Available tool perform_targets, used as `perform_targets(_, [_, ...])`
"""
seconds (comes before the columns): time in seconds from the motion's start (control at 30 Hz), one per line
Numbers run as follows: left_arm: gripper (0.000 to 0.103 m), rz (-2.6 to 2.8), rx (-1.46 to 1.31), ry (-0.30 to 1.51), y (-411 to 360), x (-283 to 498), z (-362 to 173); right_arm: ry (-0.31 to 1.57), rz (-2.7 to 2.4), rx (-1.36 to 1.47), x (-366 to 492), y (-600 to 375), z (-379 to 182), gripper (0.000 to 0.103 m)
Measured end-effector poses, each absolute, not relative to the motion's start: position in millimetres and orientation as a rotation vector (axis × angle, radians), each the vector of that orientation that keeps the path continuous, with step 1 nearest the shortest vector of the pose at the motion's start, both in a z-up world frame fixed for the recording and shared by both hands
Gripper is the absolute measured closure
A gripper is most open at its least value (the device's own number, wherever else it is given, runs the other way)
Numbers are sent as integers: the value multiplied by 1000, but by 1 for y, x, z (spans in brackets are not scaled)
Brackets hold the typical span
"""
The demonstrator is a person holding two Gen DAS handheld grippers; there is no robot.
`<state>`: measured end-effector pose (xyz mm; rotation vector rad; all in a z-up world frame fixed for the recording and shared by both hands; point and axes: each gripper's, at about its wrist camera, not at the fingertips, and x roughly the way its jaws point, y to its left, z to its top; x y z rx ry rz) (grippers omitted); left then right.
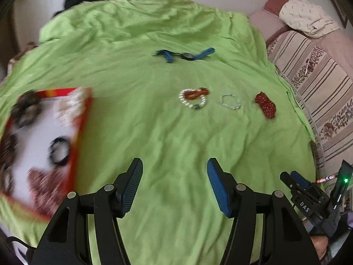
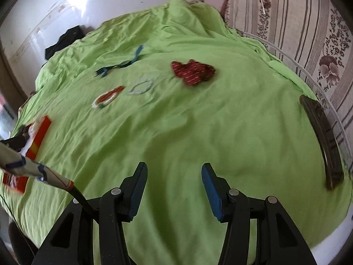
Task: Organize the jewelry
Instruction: 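Lift both tools out of the tray toward the bracelets on the sheet, then grasp the pearl bracelet with left tool while right tool grasps the white bead bracelet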
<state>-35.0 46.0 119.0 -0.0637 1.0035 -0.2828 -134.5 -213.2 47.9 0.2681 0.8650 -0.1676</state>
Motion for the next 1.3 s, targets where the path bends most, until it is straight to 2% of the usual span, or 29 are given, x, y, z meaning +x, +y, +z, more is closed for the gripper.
perform_targets(0.13, [44,-348,-88,1029,23,17,104,879,-171,320,-113,-237,43,48])
perform_targets(0.2, [48,-353,-108,1041,17,44,94,881,-173,326,-102,-242,41,48])
perform_targets(0.27, [59,-356,-167,1068,17,77,79,879,-165,327,-93,-243,40,48])
perform_targets(0.43, [62,-343,-209,1140,7,131,35,870,-121,307,-65,-236,39,48])
perform_targets(0.5, [71,-341,-183,1160,-4,144,21,855,-103,283,-50,-232,41,48])
perform_targets(0.57, [94,-322,-138,1154,-9,147,18,849,-95,263,-36,-228,42,48])
perform_targets(0.9, [94,-287,-76,1165,41,91,29,856,-60,223,33,-219,37,48])
perform_targets(1.1, [93,-304,-45,1143,29,94,21,909,-81,210,83,-211,25,48])
perform_targets(1.13, [90,-313,-50,1138,25,97,19,921,-95,203,88,-210,22,48])
perform_targets(1.17, [82,-317,-54,1134,20,100,17,932,-106,199,91,-211,19,52])
perform_targets(1.2, [79,-324,-60,1126,19,100,16,942,-115,196,94,-211,16,62])
perform_targets(1.23, [74,-327,-65,1112,16,101,16,943,-124,190,95,-211,14,67])
perform_targets(1.27, [74,-324,-65,1101,13,101,15,939,-124,186,95,-212,13,78])
perform_targets(1.3, [74,-318,-57,1095,10,100,15,938,-116,186,95,-212,13,92])
